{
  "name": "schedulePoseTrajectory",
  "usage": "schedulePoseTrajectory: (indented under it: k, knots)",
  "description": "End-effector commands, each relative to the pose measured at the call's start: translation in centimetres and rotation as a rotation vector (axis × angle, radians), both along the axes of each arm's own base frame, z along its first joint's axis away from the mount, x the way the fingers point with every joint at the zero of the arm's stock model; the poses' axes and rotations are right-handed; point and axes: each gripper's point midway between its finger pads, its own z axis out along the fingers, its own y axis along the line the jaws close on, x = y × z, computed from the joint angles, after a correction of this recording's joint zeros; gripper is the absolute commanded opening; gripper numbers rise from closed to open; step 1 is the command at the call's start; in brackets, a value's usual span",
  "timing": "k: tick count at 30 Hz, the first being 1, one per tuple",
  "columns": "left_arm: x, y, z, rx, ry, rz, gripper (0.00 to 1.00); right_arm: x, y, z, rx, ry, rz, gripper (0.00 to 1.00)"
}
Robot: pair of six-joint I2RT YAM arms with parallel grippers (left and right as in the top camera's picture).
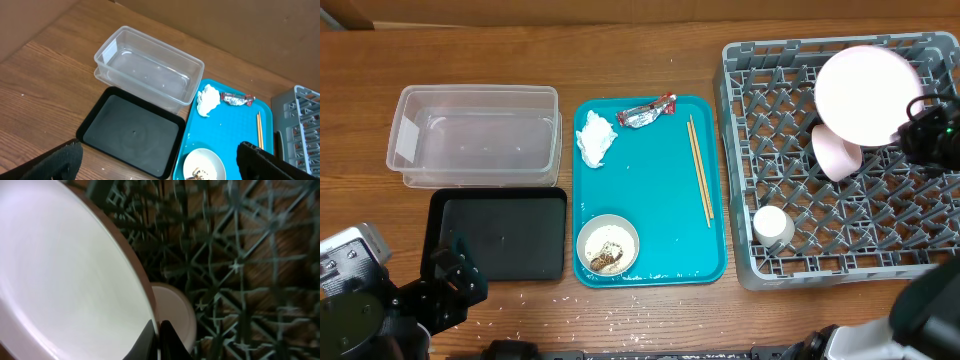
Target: Sort waste into correct bins and load items into the dishwasher
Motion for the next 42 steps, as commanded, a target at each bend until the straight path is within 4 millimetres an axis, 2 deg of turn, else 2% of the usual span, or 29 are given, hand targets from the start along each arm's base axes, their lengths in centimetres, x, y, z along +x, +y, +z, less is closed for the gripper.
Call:
schedulePoseTrajectory:
  k: [1, 6, 10, 12, 14, 17, 21, 25, 33, 40, 42]
  knots:
    - [-0.3, 0.3, 0.1, -0.005, -0.013, 0.023, 1.0, -0.9, -2.0, 7.2, -0.397, -0.06, -0.039, 0.04]
    - [-0.3, 0.3, 0.1, -0.005, -0.013, 0.023, 1.0, -0.2, -2.8, 10.3, -0.705, -0.031, -0.137, 0.04]
    - [-0.3, 0.3, 0.1, -0.005, -0.013, 0.023, 1.0, -0.8, -3.2, 13.0, -0.991, 0.058, -0.26, 0.04]
    - [-0.3, 0.3, 0.1, -0.005, -0.013, 0.023, 1.0, -0.6, -2.3, 14.4, -1.134, 0.1, -0.289, 0.04]
    - [-0.3, 0.3, 0.1, -0.005, -0.013, 0.023, 1.0, -0.4, -1.6, 14.4, -1.17, 0.118, -0.285, 0.04]
    - [-0.3, 0.3, 0.1, -0.005, -0.013, 0.023, 1.0, -0.7, -1.5, 13.8, -1.225, 0.182, -0.298, 0.04]
    - [-0.3, 0.3, 0.1, -0.005, -0.013, 0.023, 1.0, -0.9, -0.7, 11.2, -1.242, 0.244, -0.242, 0.04]
    - [-0.3, 0.3, 0.1, -0.005, -0.013, 0.023, 1.0, -1.8, -0.5, 9.9, -1.299, 0.284, -0.277, 0.04]
    - [-0.3, 0.3, 0.1, -0.005, -0.013, 0.023, 1.0, -2.4, 1.3, 5.0, -1.286, 0.326, -0.178, 0.04]
    - [-0.3, 0.3, 0.1, -0.005, -0.013, 0.023, 1.0, -1.8, 3.8, 4.3, -1.299, 0.304, -0.104, 0.04]
    - [-0.3, 0.3, 0.1, -0.005, -0.013, 0.023, 1.0, -1.7, 5.0, 4.2, -1.309, 0.299, -0.06, 0.11]
